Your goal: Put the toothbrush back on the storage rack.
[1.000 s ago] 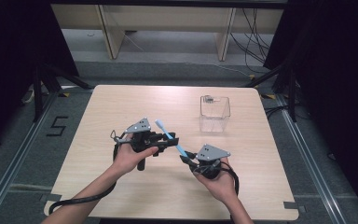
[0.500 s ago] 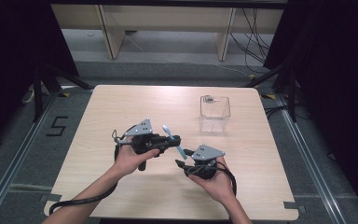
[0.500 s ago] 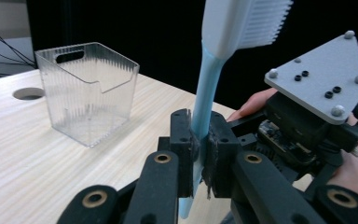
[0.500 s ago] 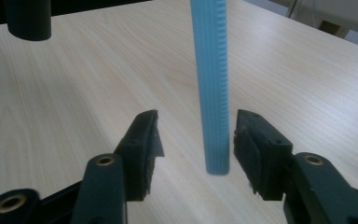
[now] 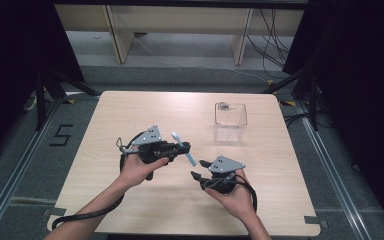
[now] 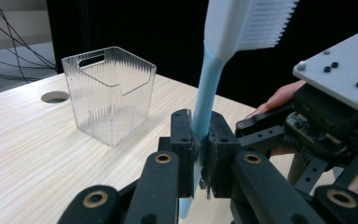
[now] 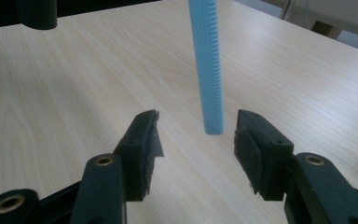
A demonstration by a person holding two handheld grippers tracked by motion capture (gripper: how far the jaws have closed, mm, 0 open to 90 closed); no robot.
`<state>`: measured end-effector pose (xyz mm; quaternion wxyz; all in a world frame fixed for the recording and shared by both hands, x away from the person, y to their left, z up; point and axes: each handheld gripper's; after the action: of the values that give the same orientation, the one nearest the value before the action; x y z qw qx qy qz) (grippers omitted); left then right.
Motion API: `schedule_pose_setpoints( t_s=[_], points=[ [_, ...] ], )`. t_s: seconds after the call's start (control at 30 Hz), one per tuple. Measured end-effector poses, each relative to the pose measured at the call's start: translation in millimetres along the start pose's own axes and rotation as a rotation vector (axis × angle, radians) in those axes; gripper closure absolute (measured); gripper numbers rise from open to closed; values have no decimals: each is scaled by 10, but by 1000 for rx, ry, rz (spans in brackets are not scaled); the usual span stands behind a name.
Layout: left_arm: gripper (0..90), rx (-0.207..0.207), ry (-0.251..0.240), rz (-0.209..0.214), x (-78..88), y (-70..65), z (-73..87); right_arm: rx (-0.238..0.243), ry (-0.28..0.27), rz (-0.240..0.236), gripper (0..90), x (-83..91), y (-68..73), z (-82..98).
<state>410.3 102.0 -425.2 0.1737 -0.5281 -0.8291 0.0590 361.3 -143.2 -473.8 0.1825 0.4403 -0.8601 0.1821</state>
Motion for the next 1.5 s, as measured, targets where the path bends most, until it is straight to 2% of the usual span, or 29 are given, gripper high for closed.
schedule_pose_setpoints(
  t_s=[0.03, 0.17, 0.2, 0.23, 0.27, 0.33, 0.37, 0.4, 0.47, 0.5, 0.53, 0.63, 0.67, 0.7, 0.83, 0.9, 1.1, 1.2, 1.23, 1.27, 1.4, 1.47, 1.5],
  points=[
    [830, -17, 13, -13, 2, 2, 1, 7, -5, 9, 511, 6, -1, 1],
    [830, -31, 10, -14, -4, 6, 7, 0, -5, 11, 518, 9, 12, 3],
    [830, -40, 22, -34, 11, 0, 2, -8, -1, 4, 521, 19, 15, 3],
    [831, -40, 22, -34, 11, 0, 2, -8, -1, 4, 521, 19, 15, 3],
    [830, -43, 20, -39, 13, -2, 0, -32, -6, 6, 526, 28, 32, 2],
    [830, -46, 16, -45, 12, -6, 1, -50, -11, 8, 537, 60, 38, -11],
    [830, -46, 14, -48, 12, -7, 2, -38, -29, 29, 541, 78, 32, -21],
    [831, -48, 13, -50, 12, -7, 3, -61, -35, 22, 546, 96, 43, -36],
    [831, -49, 11, -53, 9, -7, 5, -63, -52, 33, 557, 132, 40, -67],
    [831, -49, 7, -53, 8, -7, 5, -52, -69, 56, 563, 145, 30, -78],
    [831, -47, 2, -54, 8, -9, 5, -79, -59, 48, 566, 162, 39, -89],
    [831, -43, -5, -52, 9, -11, -1, -75, -64, 51, 573, 157, 32, -94],
    [831, -43, -6, -51, 9, -11, -3, -58, -75, 66, 575, 149, 21, -91],
    [831, -45, -15, -39, 0, -5, -6, -63, -64, 61, 580, 150, 24, -91],
    [831, -52, 2, -54, 13, -14, -22, -72, -60, 48, 588, 124, 31, -98],
    [831, -54, 4, -54, 8, -21, -28, -56, -60, 52, 588, 105, 29, -112],
    [831, -60, 11, -60, -31, -54, -26, -47, -50, 63, 581, 40, 68, -189],
    [831, -63, 14, -65, -57, -70, -27, -50, -54, 89, 567, -7, 82, -219],
    [831, -63, 14, -65, -66, -74, -30, -29, -71, 117, 563, -26, 75, -225],
    [831, -62, 15, -65, -70, -77, -32, -28, -66, 117, 558, -33, 68, -236],
    [831, -63, 15, -66, -83, -82, -41, -67, -96, 140, 559, -72, 38, -253],
    [831, -62, 14, -65, -85, -81, -43, -64, -92, 151, 563, -61, 23, -257],
    [831, -62, 4, -52, -99, -74, -38, -85, -107, 152, 571, -80, 21, -266]
  ],
)
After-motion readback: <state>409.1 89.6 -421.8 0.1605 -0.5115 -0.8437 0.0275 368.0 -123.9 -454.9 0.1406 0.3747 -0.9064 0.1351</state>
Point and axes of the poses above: each handheld gripper's, and its own axes: x roughly backward along the jaws, z roughly out of its underside, y roughly to its left, and after that the axes turned 7 degrees about x, right-handed
